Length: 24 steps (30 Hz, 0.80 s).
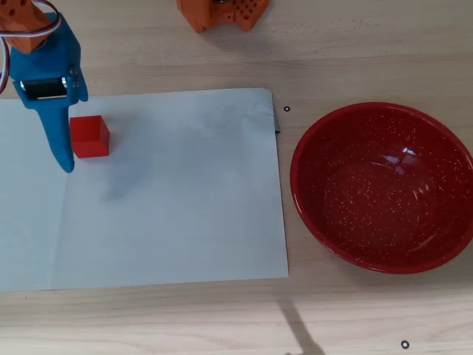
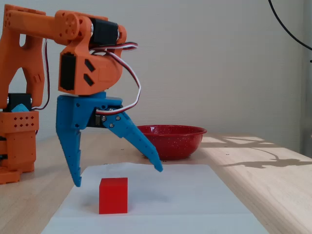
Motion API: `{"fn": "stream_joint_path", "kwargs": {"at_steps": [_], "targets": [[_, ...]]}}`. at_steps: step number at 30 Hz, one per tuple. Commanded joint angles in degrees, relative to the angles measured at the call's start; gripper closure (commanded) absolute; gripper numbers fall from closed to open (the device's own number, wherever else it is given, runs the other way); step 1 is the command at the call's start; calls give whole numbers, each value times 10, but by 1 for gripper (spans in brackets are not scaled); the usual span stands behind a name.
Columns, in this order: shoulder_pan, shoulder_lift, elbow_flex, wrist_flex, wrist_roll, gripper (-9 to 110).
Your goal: Grasp the red cube and put it in the red bowl
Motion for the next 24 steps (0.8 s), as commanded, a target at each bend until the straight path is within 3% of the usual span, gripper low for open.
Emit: {"fn": "stream_joint_path", "kwargs": {"at_steps": [1, 24], "targets": [[12, 39, -24, -24, 1, 42], [43, -10, 21, -93, -25, 44]]}}
